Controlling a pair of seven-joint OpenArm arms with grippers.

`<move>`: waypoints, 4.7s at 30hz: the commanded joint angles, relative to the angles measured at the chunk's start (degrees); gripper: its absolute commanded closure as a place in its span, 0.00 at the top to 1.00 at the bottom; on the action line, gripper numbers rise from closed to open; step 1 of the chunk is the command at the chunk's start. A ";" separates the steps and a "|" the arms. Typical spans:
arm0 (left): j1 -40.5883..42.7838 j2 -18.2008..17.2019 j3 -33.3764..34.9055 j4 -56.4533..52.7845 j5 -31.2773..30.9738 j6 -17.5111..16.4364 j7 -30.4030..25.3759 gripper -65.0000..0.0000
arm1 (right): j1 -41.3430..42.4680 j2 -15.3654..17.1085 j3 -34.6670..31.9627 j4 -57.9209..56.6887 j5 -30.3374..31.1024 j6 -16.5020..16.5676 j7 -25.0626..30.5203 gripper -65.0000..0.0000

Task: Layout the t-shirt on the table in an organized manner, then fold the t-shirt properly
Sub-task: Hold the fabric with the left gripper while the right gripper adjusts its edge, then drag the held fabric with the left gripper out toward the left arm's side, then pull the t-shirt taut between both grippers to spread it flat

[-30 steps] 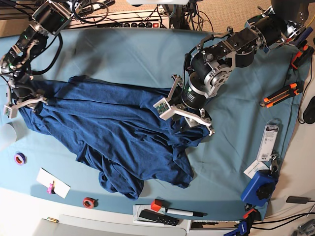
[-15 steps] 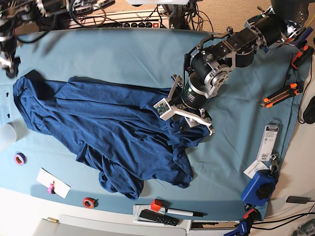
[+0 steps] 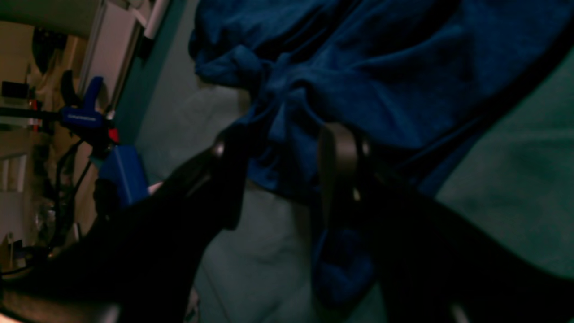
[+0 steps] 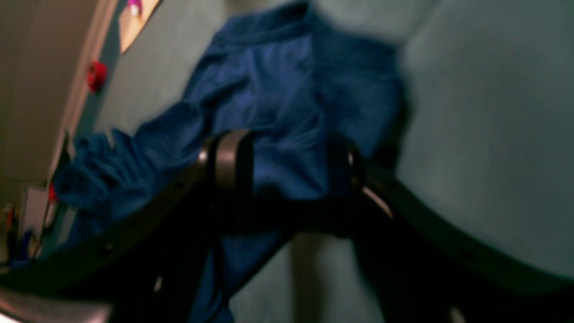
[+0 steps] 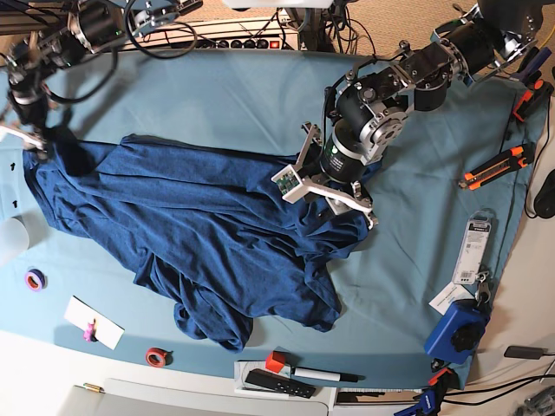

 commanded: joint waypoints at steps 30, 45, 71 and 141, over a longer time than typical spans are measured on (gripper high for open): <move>-0.92 0.00 -0.33 0.98 0.87 0.48 -1.25 0.42 | -5.79 -1.86 3.87 8.63 2.80 0.52 3.21 0.41; -0.92 0.00 -0.33 0.98 0.85 0.46 -1.25 0.42 | 3.72 2.49 3.87 -11.17 0.35 0.04 5.53 0.41; 11.52 0.02 -43.41 0.98 -40.89 -11.30 0.52 0.50 | 5.18 5.77 3.76 -11.15 -0.63 4.74 2.21 0.00; 15.69 4.31 -51.60 -20.98 -63.67 -22.16 1.16 0.00 | 2.36 14.53 3.39 -10.97 14.86 10.34 -14.45 0.00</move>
